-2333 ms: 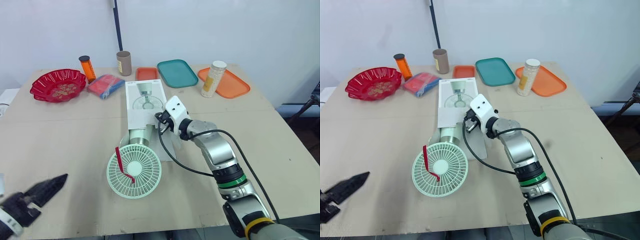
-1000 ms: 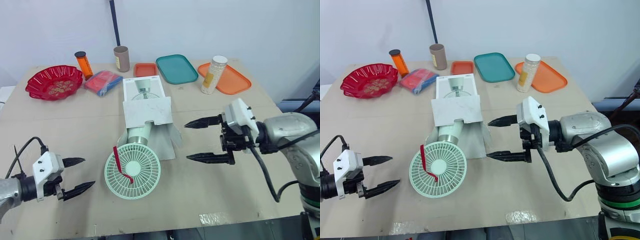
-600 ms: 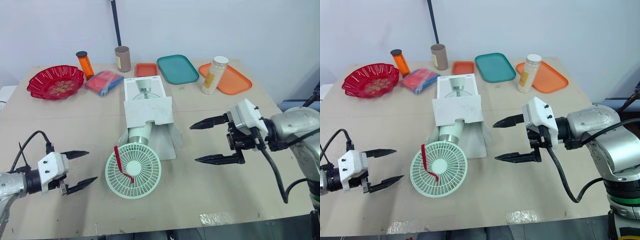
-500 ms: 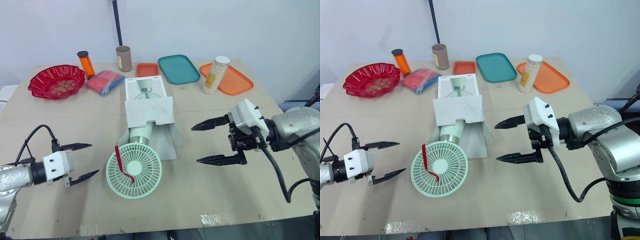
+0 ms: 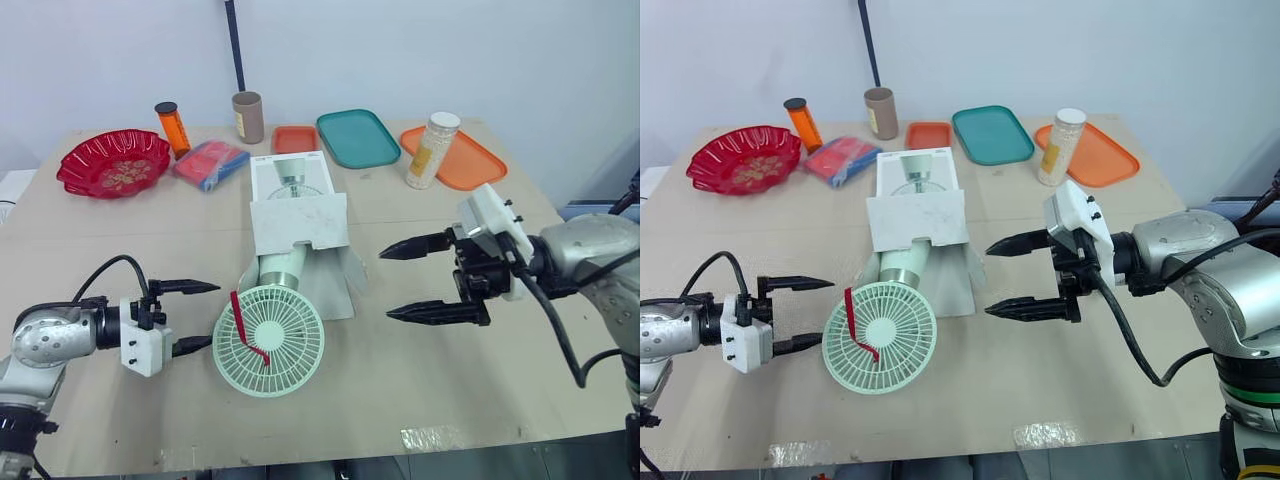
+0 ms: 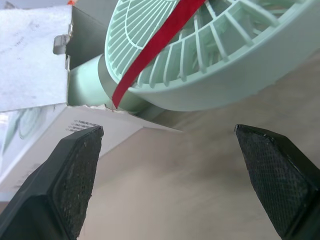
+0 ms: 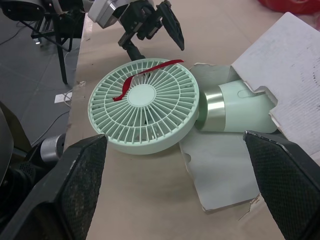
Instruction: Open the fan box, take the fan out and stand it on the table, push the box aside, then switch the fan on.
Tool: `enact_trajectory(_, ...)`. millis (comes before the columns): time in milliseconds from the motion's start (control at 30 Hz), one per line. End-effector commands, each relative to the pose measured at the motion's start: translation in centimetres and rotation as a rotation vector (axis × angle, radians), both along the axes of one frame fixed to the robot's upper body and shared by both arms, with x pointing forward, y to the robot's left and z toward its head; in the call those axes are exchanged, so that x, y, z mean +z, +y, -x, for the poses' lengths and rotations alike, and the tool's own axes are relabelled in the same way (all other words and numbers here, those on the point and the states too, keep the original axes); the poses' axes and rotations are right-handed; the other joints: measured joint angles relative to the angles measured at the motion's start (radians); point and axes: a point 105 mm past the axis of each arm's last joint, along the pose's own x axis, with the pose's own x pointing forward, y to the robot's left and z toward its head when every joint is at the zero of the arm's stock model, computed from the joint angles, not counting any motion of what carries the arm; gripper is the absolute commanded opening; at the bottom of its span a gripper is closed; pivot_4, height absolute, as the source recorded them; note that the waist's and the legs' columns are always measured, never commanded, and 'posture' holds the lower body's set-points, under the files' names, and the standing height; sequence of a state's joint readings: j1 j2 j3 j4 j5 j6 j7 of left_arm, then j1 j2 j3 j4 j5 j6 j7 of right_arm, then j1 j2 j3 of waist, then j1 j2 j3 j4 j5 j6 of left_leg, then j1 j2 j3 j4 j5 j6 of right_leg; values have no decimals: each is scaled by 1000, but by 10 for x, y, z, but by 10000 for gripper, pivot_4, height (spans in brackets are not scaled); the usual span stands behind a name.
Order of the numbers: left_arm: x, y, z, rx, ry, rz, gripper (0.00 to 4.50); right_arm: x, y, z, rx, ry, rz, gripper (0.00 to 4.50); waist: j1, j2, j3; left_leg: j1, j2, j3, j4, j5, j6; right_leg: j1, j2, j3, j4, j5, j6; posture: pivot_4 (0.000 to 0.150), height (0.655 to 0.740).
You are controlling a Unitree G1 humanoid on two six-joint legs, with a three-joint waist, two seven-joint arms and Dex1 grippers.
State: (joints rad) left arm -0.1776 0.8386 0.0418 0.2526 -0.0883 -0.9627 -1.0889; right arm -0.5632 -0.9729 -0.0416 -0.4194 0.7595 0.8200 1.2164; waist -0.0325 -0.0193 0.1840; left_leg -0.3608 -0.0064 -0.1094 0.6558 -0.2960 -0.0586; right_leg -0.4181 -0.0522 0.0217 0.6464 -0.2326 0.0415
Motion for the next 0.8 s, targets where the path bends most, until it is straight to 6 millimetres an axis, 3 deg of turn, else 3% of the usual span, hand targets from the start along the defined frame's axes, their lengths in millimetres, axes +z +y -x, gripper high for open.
enact_trajectory(33,10,-2,0,-34,-88,12,45000,7,7,6,33,-44,-15,44384,0,0,0,0,0,0,0,0,0,0,0,0,0,0,0,1500,7400)
enact_trajectory(233,12,-3,1,-69,-117,15,45000,4,15,10,49,-47,-39,44384,0,0,0,0,0,0,1,0,0,0,0,0,0,1,1,1500,7400)
enact_trajectory(500,14,-9,11,-213,-286,-41,45000,-2,18,17,60,-39,-39,44384,0,0,0,0,0,0,1,0,0,0,0,0,1,1,1,1500,7400)
enact_trajectory(800,2,-25,6,-338,-405,-97,45000,-4,21,17,62,-51,-43,44384,0,-1,-1,0,-1,0,3,0,0,1,0,0,1,1,1,1500,7400)
